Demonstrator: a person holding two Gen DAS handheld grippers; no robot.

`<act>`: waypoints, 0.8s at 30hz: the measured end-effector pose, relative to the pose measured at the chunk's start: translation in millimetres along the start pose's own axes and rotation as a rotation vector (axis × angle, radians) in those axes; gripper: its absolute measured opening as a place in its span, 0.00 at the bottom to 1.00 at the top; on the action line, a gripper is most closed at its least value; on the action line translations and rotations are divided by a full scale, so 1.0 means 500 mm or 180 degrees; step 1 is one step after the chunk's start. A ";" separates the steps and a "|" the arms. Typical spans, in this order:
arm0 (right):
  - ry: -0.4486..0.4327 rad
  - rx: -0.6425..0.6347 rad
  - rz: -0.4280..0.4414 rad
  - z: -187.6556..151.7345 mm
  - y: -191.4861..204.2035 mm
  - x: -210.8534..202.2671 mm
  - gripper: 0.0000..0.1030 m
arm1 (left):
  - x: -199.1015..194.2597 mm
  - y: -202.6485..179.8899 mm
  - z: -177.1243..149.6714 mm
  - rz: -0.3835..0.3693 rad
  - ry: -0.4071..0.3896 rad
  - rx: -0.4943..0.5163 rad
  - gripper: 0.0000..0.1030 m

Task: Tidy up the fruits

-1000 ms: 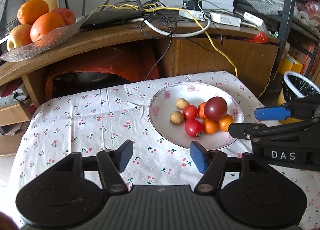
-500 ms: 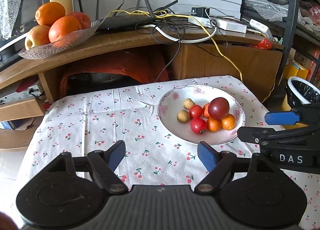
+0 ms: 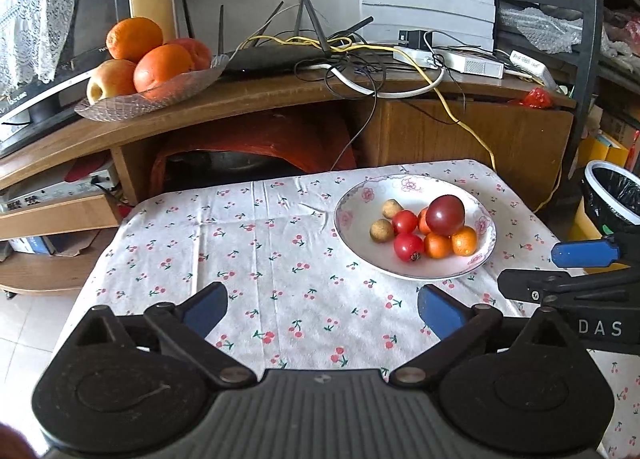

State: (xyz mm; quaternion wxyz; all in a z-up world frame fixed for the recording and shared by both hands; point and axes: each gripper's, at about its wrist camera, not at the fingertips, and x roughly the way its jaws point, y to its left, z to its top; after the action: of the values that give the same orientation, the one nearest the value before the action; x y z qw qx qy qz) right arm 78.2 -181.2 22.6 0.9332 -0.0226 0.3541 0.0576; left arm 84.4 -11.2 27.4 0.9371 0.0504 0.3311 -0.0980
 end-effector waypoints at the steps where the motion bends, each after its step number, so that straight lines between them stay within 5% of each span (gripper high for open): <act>1: -0.0002 0.0007 0.0000 -0.002 0.001 -0.003 0.52 | -0.005 -0.001 -0.003 0.0021 -0.0008 0.0010 1.00; 24: 0.0015 0.0066 -0.0029 -0.059 0.017 -0.071 0.53 | -0.078 -0.019 -0.046 0.0097 -0.0024 0.0108 1.00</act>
State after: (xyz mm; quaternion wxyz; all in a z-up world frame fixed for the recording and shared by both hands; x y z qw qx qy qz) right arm 31.3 -178.5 24.0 0.9328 -0.0147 0.3567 0.0496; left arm 38.7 -10.8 33.9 0.9388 0.0710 0.3251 -0.0896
